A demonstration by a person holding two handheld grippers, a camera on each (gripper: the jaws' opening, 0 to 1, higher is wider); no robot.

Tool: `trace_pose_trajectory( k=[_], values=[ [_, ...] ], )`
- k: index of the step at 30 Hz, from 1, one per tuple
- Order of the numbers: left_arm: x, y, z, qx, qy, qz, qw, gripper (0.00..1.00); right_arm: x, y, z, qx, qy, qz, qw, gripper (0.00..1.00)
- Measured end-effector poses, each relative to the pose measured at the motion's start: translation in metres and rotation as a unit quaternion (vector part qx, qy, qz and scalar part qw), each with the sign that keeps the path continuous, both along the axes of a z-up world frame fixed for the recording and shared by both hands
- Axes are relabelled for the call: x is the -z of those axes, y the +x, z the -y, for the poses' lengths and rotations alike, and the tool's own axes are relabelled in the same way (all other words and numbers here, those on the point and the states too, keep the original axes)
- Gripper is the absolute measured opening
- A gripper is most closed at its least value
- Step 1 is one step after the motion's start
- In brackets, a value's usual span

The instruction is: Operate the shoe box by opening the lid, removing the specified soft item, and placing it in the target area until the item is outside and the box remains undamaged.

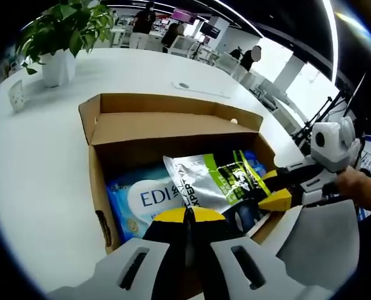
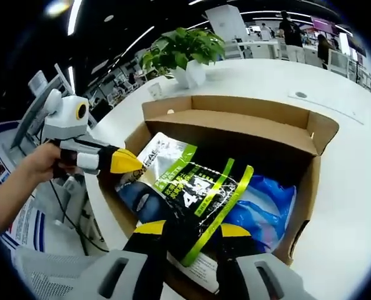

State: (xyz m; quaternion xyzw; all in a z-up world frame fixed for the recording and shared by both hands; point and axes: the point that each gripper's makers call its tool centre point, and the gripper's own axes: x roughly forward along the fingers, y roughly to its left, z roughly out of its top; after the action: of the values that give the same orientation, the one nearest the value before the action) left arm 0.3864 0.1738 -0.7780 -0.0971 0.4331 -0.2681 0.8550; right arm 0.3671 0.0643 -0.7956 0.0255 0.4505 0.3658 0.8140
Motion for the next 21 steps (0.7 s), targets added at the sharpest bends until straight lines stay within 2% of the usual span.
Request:
trace_pose_trajectory(
  k=[2,6,9,21],
  values=[
    [-0.001,-0.001,0.000,-0.002,-0.001,0.001,1.0000,0.00,-0.002,0.001,0.000,0.002,0.003,0.004,1.0000,0.22],
    [-0.003,-0.002,0.000,-0.001,-0.001,0.002,1.0000,0.00,-0.006,0.002,0.002,0.008,0.007,0.011,0.9999,0.09],
    [-0.004,-0.002,0.000,-0.003,-0.002,0.004,1.0000,0.00,-0.006,0.001,0.002,0.008,0.004,0.013,0.9999,0.05],
    [-0.018,0.000,0.003,-0.002,-0.002,0.015,0.9999,0.00,-0.022,0.007,0.008,0.025,0.025,0.021,0.9992,0.00]
  ],
)
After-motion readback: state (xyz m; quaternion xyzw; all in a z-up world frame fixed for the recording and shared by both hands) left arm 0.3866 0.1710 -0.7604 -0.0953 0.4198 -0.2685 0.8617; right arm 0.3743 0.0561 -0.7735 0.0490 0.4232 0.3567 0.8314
